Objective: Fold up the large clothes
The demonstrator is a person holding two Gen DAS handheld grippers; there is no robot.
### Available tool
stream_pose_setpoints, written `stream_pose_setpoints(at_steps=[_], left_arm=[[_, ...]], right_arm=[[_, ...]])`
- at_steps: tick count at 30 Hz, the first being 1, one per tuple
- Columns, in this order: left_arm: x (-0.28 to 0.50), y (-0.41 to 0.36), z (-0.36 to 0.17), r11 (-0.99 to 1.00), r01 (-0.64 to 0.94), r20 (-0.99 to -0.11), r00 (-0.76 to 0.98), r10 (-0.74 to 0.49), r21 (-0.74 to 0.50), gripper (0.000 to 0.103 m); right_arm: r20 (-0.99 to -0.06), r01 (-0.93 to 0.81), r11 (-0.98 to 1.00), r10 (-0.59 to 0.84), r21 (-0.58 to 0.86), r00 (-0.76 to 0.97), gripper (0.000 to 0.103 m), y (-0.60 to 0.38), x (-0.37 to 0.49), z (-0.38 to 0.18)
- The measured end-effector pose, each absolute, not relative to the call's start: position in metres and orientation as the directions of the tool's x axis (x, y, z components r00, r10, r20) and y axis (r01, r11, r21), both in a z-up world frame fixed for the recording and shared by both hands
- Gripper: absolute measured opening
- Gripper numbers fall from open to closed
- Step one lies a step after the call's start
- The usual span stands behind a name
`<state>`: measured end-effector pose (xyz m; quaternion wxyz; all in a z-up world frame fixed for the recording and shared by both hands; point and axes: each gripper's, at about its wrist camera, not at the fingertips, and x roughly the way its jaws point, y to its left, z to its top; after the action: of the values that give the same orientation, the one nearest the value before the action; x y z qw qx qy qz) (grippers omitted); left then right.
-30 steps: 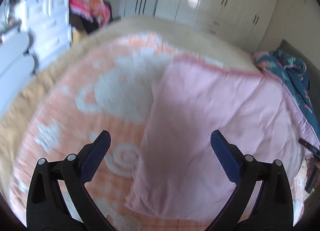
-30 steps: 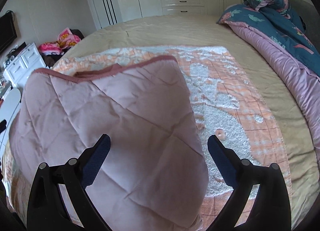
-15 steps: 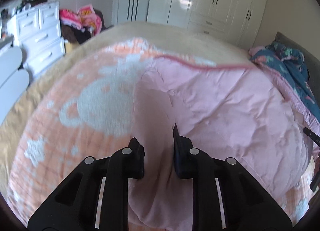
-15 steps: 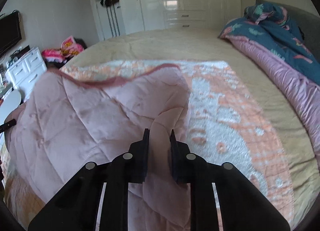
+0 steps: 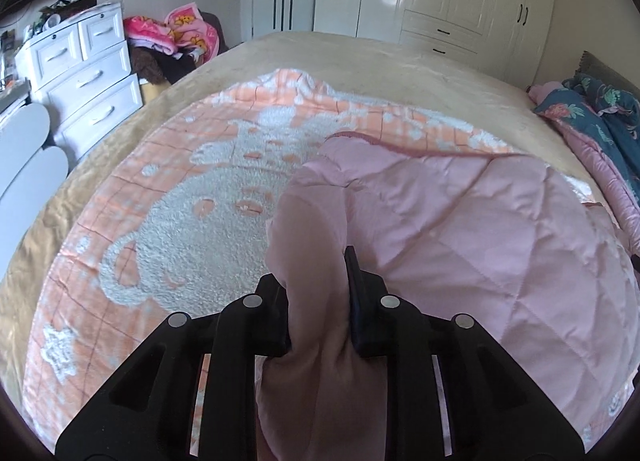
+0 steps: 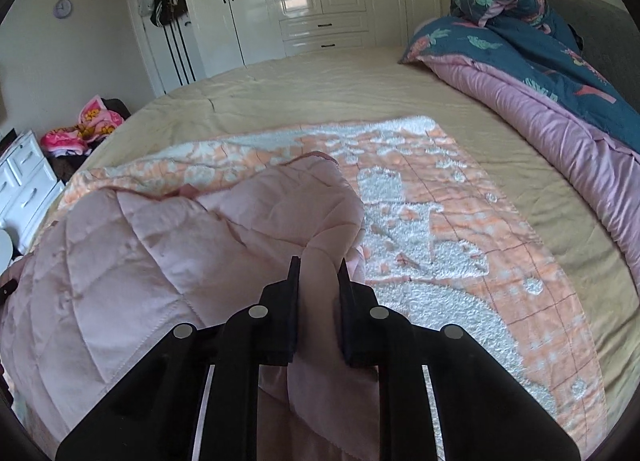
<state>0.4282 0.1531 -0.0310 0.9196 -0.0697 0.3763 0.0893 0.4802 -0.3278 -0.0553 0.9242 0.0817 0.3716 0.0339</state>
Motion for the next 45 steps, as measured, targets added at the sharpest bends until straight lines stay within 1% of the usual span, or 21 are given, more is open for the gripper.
stream_pose_setpoints(at_steps=[9, 13, 15, 16, 17, 18, 19, 20, 21, 23, 25, 26, 27, 28, 30, 31, 32, 33, 34, 35, 45], left_arm=[[0.428, 0.152, -0.037, 0.968, -0.239, -0.7, 0.704, 0.12, -0.075, 0.017], [0.428, 0.153, -0.034, 0.969, -0.239, -0.704, 0.699, 0.126, -0.064, 0.018], [0.426, 0.154, -0.032, 0.969, -0.238, -0.707, 0.697, 0.12, -0.07, 0.019], [0.426, 0.154, -0.031, 0.969, -0.236, -0.71, 0.694, 0.12, -0.068, 0.019], [0.424, 0.154, -0.03, 0.97, -0.235, -0.71, 0.694, 0.119, -0.067, 0.019], [0.423, 0.154, -0.03, 0.97, -0.234, -0.71, 0.694, 0.117, -0.069, 0.02], [0.421, 0.154, -0.029, 0.969, -0.234, -0.711, 0.694, 0.113, -0.075, 0.021], [0.42, 0.154, -0.028, 0.969, -0.236, -0.712, 0.694, 0.111, -0.078, 0.024], [0.418, 0.154, -0.027, 0.969, -0.236, -0.711, 0.694, 0.112, -0.077, 0.028], [0.415, 0.152, -0.024, 0.97, -0.233, -0.709, 0.696, 0.115, -0.072, 0.033], [0.41, 0.15, -0.019, 0.971, -0.228, -0.707, 0.699, 0.108, -0.077, 0.045], [0.407, 0.149, -0.017, 0.971, -0.223, -0.706, 0.701, 0.1, -0.083, 0.053], [0.403, 0.148, -0.013, 0.972, -0.215, -0.705, 0.703, 0.087, -0.094, 0.058], [0.4, 0.147, -0.011, 0.972, -0.212, -0.702, 0.707, 0.083, -0.098, 0.059], [0.391, 0.144, -0.004, 0.972, -0.211, -0.696, 0.714, 0.079, -0.106, 0.07], [0.386, 0.143, 0.0, 0.971, -0.209, -0.692, 0.718, 0.072, -0.115, 0.073], [0.382, 0.142, 0.003, 0.971, -0.207, -0.689, 0.722, 0.068, -0.121, 0.08], [0.377, 0.14, 0.007, 0.971, -0.2, -0.682, 0.728, 0.06, -0.128, 0.085], [0.372, 0.137, 0.01, 0.972, -0.196, -0.676, 0.735, 0.058, -0.129, 0.087], [0.366, 0.135, 0.014, 0.973, -0.194, -0.671, 0.739, 0.061, -0.125, 0.092], [0.322, 0.123, 0.037, 0.977, -0.175, -0.655, 0.754, 0.054, -0.12, 0.094]], right_arm=[[-0.703, 0.026, 0.991, 0.072, 0.128, 0.708, 0.016, -0.324, 0.479, -0.076], [-0.712, 0.038, 0.988, 0.083, 0.152, 0.697, 0.022, -0.33, 0.475, -0.074], [-0.721, 0.058, 0.983, 0.089, 0.176, 0.687, 0.03, -0.336, 0.473, -0.071], [-0.725, 0.065, 0.979, 0.096, 0.191, 0.682, 0.036, -0.338, 0.471, -0.069], [-0.725, 0.069, 0.976, 0.105, 0.205, 0.681, 0.046, -0.341, 0.467, -0.066], [-0.722, 0.07, 0.974, 0.11, 0.215, 0.683, 0.053, -0.343, 0.464, -0.064], [-0.717, 0.07, 0.972, 0.115, 0.223, 0.687, 0.065, -0.345, 0.46, -0.061], [-0.708, 0.066, 0.969, 0.126, 0.237, 0.695, 0.072, -0.346, 0.454, -0.057], [-0.696, 0.059, 0.967, 0.136, 0.248, 0.705, 0.076, -0.348, 0.448, -0.053], [-0.68, 0.055, 0.964, 0.143, 0.261, 0.72, 0.087, -0.35, 0.438, -0.045], [-0.664, 0.039, 0.957, 0.171, 0.289, 0.728, 0.094, -0.351, 0.427, -0.036], [-0.658, 0.028, 0.954, 0.186, 0.3, 0.73, 0.096, -0.351, 0.422, -0.032], [-0.654, 0.018, 0.952, 0.195, 0.304, 0.731, 0.096, -0.351, 0.417, -0.028], [-0.651, 0.01, 0.953, 0.199, 0.303, 0.732, 0.097, -0.35, 0.413, -0.024], [-0.638, -0.004, 0.955, 0.201, 0.296, 0.743, 0.098, -0.349, 0.399, -0.015], [-0.635, -0.009, 0.955, 0.204, 0.297, 0.745, 0.099, -0.348, 0.394, -0.012], [-0.628, -0.02, 0.953, 0.214, 0.302, 0.748, 0.099, -0.347, 0.387, -0.008], [-0.623, -0.029, 0.952, 0.223, 0.305, 0.75, 0.099, -0.346, 0.38, -0.005], [-0.622, -0.034, 0.952, 0.225, 0.304, 0.75, 0.099, -0.345, 0.376, -0.002], [-0.618, -0.042, 0.953, 0.228, 0.3, 0.753, 0.099, -0.343, 0.369, 0.002], [-0.598, -0.078, 0.966, 0.214, 0.245, 0.773, 0.099, -0.329, 0.322, 0.028]])
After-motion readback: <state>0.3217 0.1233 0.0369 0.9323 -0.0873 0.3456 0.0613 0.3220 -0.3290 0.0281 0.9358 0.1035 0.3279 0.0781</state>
